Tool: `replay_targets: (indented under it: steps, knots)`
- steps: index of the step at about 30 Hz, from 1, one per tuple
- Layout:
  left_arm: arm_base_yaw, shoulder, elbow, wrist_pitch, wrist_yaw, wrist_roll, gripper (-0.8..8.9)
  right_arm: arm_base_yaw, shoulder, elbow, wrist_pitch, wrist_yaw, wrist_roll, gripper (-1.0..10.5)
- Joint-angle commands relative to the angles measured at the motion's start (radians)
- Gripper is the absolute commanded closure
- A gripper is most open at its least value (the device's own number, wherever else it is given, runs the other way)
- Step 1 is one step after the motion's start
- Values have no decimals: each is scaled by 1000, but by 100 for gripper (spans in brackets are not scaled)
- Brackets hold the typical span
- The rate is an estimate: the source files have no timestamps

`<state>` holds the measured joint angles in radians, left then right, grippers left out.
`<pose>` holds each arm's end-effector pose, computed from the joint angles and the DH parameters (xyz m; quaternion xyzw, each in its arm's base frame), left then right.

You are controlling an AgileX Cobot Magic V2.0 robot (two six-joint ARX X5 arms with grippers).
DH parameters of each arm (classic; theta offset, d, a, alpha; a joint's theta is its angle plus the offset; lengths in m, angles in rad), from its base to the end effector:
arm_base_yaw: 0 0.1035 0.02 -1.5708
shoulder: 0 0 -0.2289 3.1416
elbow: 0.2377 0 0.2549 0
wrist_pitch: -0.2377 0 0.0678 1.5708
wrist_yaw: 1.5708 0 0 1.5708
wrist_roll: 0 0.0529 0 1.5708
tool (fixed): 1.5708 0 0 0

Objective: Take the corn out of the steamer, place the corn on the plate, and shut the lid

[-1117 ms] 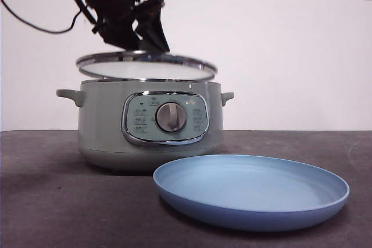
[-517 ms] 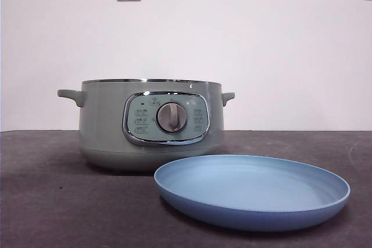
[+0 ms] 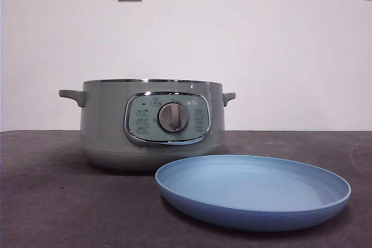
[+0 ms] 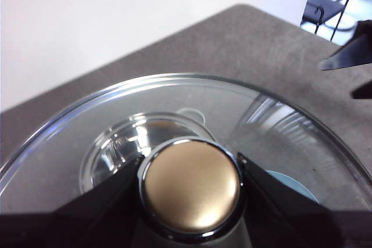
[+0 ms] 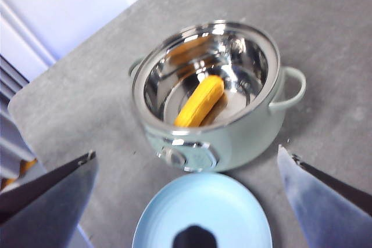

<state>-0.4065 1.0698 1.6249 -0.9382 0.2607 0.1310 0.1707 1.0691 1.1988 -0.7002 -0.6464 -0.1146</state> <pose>0.1776 -0.0913 0.4414 0.0746 0.1684 -0.3332 0.9247 0.2315 0.0722 0.3363 0.0158 0.2512 0.3963 0.8830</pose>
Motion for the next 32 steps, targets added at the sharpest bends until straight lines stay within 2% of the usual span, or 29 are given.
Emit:
replay_targets:
  steps: [1, 6, 10, 12, 16, 21, 27, 29, 32]
  knots:
    - [-1, -84, -65, 45, 1, -1, 821, 4, 32, 1, 58, 5, 60, 384]
    - [-1, -214, -242, 49, -8, -16, 822, 48, 93, 1, 174, 115, 124, 384]
    - [-1, -310, -365, 54, -23, -42, 821, 130, 164, 3, 298, 193, 216, 385]
    - [-1, -346, -402, 53, -23, -63, 822, 177, 204, 12, 330, 249, 235, 385]
    - [-1, -418, -435, 16, -27, -79, 822, 286, 338, 95, 325, 380, 239, 385]
    - [0, -488, -435, -55, -58, -80, 822, 389, 527, 267, 306, 499, 238, 385]
    - [0, -553, -435, -111, -76, -87, 822, 461, 777, 535, 225, 576, 238, 420]
    - [0, -565, -435, -125, -76, -87, 822, 474, 845, 597, 209, 578, 239, 419]
    - [0, -577, -435, -153, -76, -86, 822, 506, 970, 657, 205, 637, 241, 415]
